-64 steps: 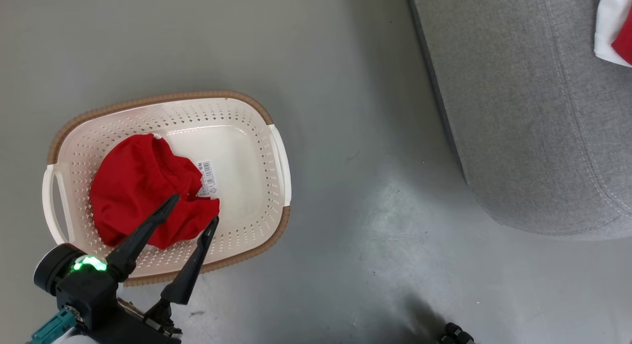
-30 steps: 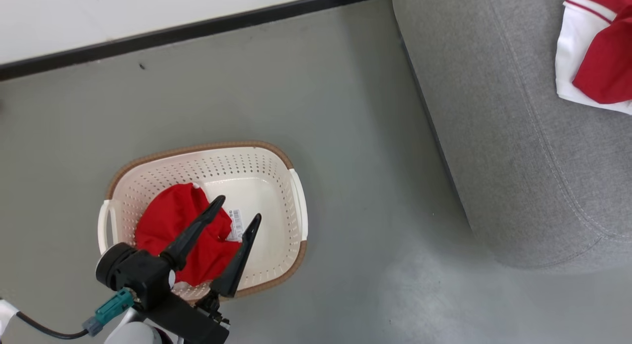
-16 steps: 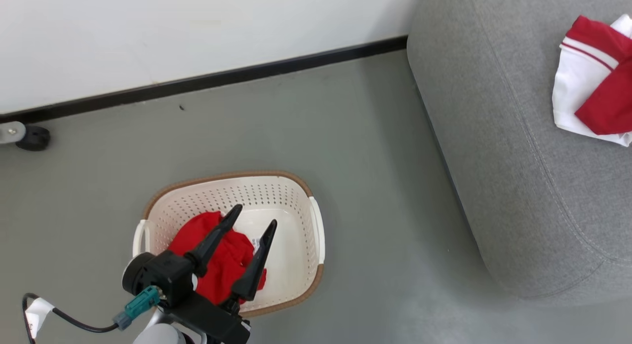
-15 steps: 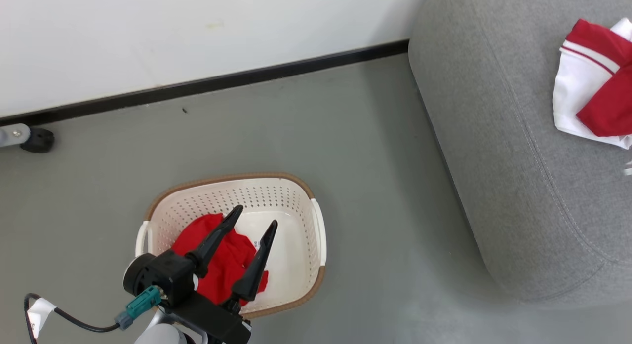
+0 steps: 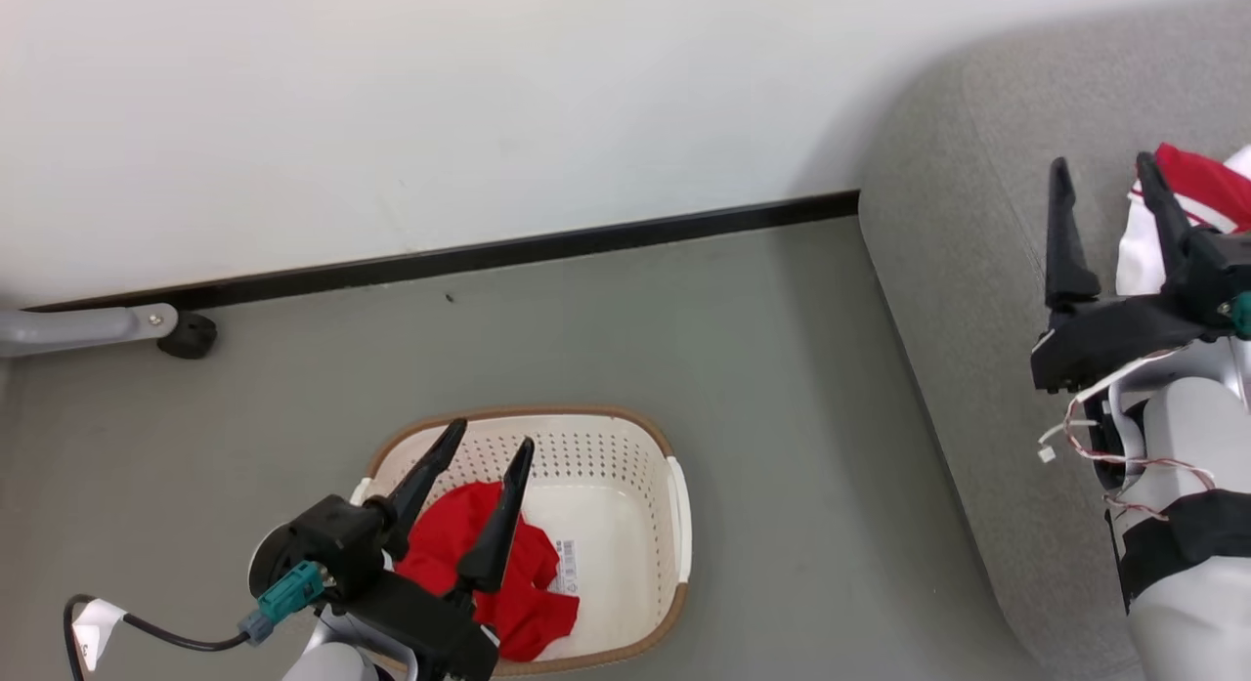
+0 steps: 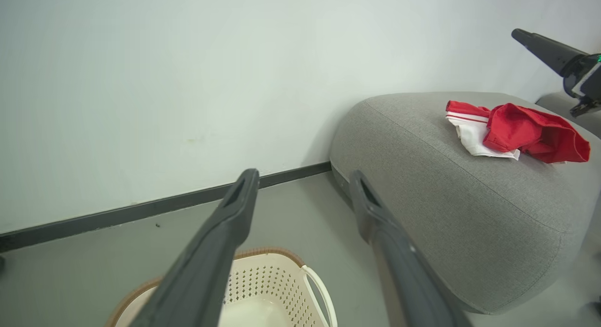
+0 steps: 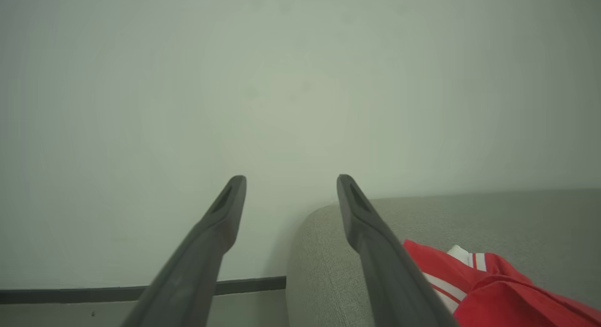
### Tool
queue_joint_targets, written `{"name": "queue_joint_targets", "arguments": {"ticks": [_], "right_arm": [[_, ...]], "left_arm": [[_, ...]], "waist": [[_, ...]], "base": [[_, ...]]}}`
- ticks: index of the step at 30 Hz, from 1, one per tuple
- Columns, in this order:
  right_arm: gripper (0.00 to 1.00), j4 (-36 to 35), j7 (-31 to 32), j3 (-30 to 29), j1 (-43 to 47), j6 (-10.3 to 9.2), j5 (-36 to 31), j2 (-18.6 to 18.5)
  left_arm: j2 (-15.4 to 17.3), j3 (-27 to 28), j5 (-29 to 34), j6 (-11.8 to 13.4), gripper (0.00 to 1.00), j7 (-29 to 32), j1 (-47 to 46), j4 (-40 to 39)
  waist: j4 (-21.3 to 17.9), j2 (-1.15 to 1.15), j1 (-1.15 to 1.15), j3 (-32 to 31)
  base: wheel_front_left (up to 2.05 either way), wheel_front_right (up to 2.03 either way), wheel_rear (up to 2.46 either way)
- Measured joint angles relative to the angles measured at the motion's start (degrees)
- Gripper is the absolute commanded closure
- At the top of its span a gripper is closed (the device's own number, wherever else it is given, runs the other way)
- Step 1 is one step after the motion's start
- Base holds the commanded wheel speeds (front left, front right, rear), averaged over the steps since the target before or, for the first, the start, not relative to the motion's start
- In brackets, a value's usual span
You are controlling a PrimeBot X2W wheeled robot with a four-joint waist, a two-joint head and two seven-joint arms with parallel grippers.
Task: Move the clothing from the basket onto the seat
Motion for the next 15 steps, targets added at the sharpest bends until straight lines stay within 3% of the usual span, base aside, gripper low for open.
{"name": "queue_joint_targets", "arguments": {"ticks": [15], "right_arm": [[0.00, -5.5, -0.1, 8.4, 8.9, 1.15, 3.1, 1.4]], "left_arm": [[-0.9, 6.5, 0.8, 2.6, 0.00, 0.0, 2.4, 3.2]], "waist": [[4.3, 0.00, 0.00, -5.6]], "base": [[0.00, 0.00, 0.00]]}}
